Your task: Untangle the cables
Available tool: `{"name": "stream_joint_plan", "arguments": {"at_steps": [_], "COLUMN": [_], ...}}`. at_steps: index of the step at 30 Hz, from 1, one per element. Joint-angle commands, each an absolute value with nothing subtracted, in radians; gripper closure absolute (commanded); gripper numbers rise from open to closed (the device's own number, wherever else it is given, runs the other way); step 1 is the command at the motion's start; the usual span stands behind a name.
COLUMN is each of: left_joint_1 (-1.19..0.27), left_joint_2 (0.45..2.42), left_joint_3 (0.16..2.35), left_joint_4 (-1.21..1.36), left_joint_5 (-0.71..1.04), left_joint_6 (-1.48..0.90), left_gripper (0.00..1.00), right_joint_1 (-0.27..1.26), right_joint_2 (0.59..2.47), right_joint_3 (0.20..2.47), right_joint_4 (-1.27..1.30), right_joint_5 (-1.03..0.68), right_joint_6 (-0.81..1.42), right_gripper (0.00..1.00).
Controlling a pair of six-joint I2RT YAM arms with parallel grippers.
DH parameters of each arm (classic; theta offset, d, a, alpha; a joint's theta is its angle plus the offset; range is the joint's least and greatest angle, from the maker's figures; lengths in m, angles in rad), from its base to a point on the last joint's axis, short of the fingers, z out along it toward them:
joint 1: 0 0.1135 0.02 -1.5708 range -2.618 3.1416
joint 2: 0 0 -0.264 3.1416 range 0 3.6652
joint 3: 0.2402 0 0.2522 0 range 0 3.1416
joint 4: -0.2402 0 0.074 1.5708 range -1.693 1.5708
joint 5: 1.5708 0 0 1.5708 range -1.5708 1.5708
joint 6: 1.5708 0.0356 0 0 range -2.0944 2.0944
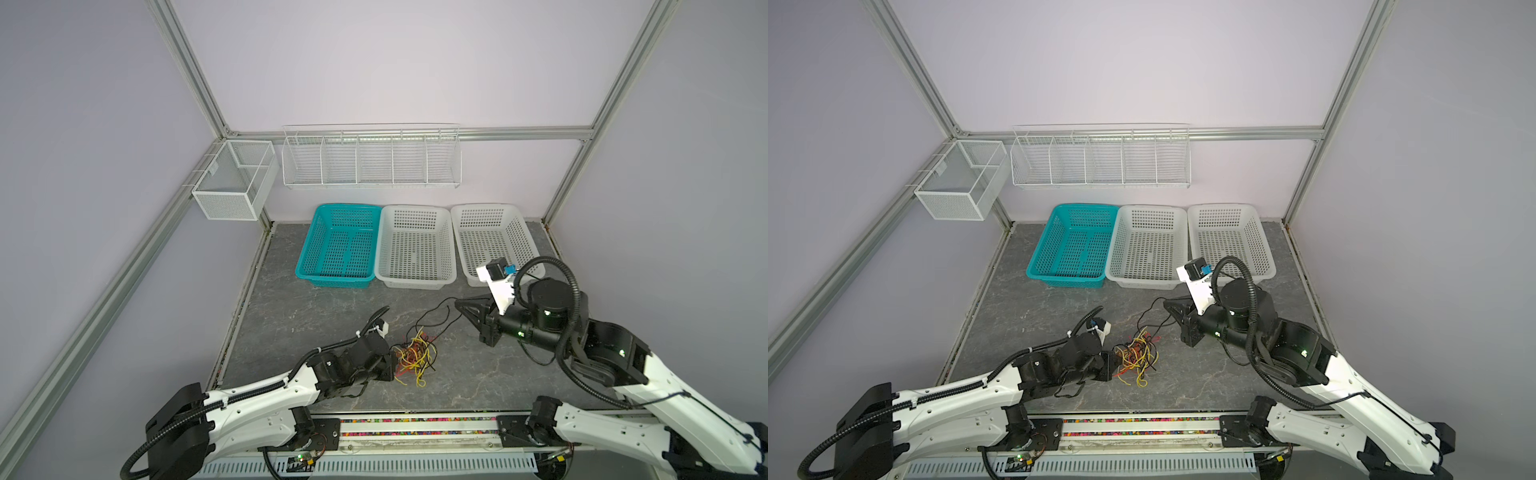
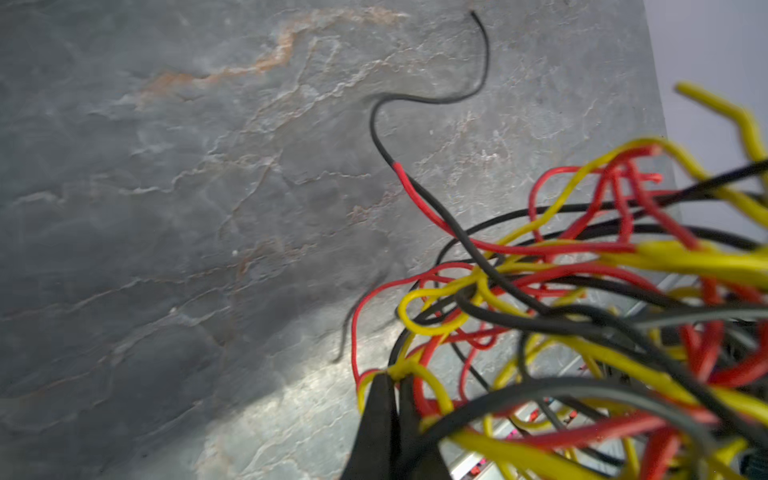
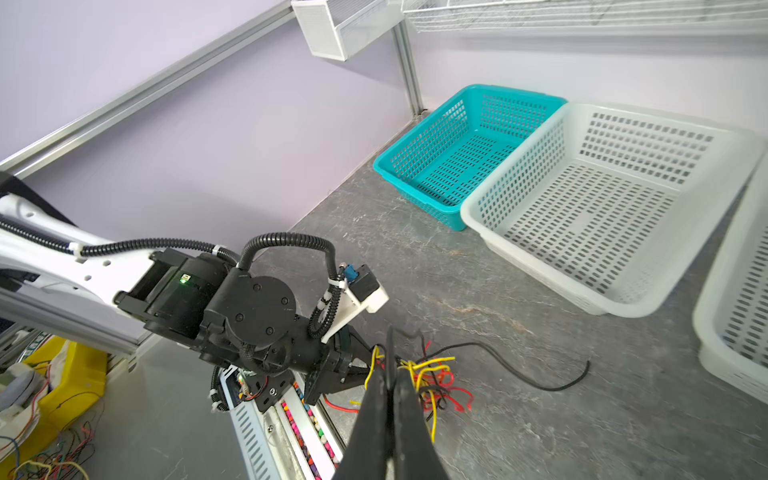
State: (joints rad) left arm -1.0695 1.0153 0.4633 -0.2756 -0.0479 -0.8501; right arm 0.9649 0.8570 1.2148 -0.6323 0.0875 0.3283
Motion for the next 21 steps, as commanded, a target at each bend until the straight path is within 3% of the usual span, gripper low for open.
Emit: {"name": "stream_joint_plan", "arguments": {"at_steps": [1,13,21], "left_joint_1": [-1.04,-0.999,-0.999], "left_joint_2": [0.994,1.007,0.946], "left_joint_3": [0.423,0.387,0.438], "left_joint_4": [-0.349,-0.385,-0.347], "left_joint_5": [-0.049,-0.072,-0.064], "left_joint_6": [-0.882,-0.893,-0.869], "left_gripper": [1.0,1.0,1.0], "right_joint_1": [0.944,0.922,0.921], "right_joint_2": [0.831,0.903,0.901], "right_joint_3": [1.3,1.672,1.593], "right_joint_4": [-0.681,-0.888,-0.875], "right_joint_5": [0.178,0.269,0.194], "right_joint_6": [0.287,0.198,0.23], "right_gripper": [0.93,0.93,0.93]}}
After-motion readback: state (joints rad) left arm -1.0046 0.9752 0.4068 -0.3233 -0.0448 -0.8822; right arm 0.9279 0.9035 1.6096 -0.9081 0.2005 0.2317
